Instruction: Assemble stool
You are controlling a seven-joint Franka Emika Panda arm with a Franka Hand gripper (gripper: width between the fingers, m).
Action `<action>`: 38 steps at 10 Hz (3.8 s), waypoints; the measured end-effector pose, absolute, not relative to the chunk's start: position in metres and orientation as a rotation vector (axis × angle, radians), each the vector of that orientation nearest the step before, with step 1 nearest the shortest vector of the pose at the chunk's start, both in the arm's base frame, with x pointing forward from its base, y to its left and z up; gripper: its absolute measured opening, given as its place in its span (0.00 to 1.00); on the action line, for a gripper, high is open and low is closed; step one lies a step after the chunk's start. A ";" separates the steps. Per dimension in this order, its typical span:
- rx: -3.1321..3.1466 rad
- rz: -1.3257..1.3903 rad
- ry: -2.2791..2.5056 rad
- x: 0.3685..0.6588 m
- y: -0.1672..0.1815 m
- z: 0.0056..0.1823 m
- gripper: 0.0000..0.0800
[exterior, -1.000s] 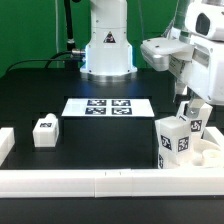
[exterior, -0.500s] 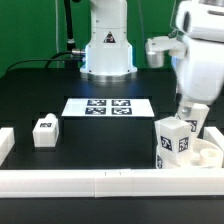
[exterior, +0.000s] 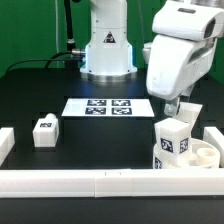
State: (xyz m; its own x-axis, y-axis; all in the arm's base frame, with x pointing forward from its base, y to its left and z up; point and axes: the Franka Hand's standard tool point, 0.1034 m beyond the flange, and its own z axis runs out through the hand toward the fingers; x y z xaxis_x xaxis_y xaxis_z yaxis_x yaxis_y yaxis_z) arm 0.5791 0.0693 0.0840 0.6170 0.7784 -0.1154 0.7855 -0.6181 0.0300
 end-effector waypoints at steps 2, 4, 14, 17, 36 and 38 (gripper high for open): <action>2.872 -0.108 1.055 0.578 0.071 0.083 0.42; 2.961 -0.055 0.796 0.575 0.071 0.082 0.42; 3.066 0.029 -0.533 0.576 0.080 0.080 0.42; 2.990 0.057 -0.944 0.577 0.088 0.080 0.42; 3.177 0.017 -0.177 0.602 0.088 0.118 0.81; 3.137 0.008 0.288 0.602 0.089 0.120 0.81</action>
Offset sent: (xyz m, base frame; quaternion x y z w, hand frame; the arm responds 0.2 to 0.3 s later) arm -0.0146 0.0005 -0.0047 0.0022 0.0486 0.2202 0.9742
